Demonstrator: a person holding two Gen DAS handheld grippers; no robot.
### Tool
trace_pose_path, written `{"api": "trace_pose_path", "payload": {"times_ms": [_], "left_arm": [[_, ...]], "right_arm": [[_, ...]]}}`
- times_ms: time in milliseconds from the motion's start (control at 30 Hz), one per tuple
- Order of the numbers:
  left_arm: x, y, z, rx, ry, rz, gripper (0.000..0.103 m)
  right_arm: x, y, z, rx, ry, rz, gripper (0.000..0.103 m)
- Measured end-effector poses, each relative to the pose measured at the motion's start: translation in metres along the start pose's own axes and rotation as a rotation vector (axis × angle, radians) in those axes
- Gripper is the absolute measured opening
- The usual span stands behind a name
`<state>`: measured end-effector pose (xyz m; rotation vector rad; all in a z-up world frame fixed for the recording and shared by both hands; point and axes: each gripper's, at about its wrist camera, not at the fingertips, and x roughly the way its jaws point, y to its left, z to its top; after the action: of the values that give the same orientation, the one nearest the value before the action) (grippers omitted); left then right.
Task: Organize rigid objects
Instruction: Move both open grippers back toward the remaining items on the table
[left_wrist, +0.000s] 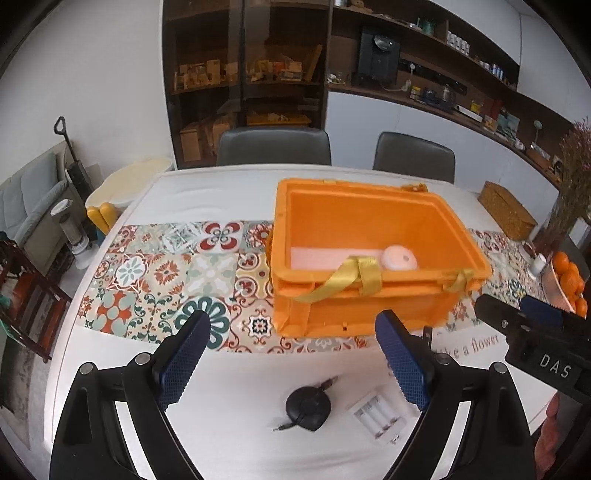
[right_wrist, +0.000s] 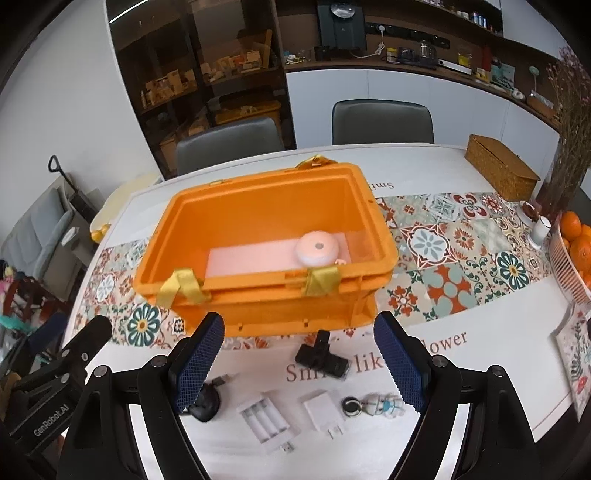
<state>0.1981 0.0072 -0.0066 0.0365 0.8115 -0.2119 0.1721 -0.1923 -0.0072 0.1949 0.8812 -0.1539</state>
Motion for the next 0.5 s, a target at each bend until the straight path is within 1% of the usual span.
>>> {"api": "trace_pose_path", "payload": {"times_ms": [233,333,500], "left_arm": [[0.001,0.01,-0.02,0.018,0.002,-0.019,0.092],[-0.001,0.014,-0.028,0.029,0.002,-0.04,0.092],[0.0,0.016,-0.041,0.079,-0.004,-0.055,0.092]], "right_arm": [[-0.003,0.01,-0.018,-0.011,-0.008,-0.007,0.083],[-0.005,0.012,-0.027,-0.004,-0.003,-0.007,0.083],[-0.005,0.016,-0.043,0.006,0.006,-0.019,0.083]]}}
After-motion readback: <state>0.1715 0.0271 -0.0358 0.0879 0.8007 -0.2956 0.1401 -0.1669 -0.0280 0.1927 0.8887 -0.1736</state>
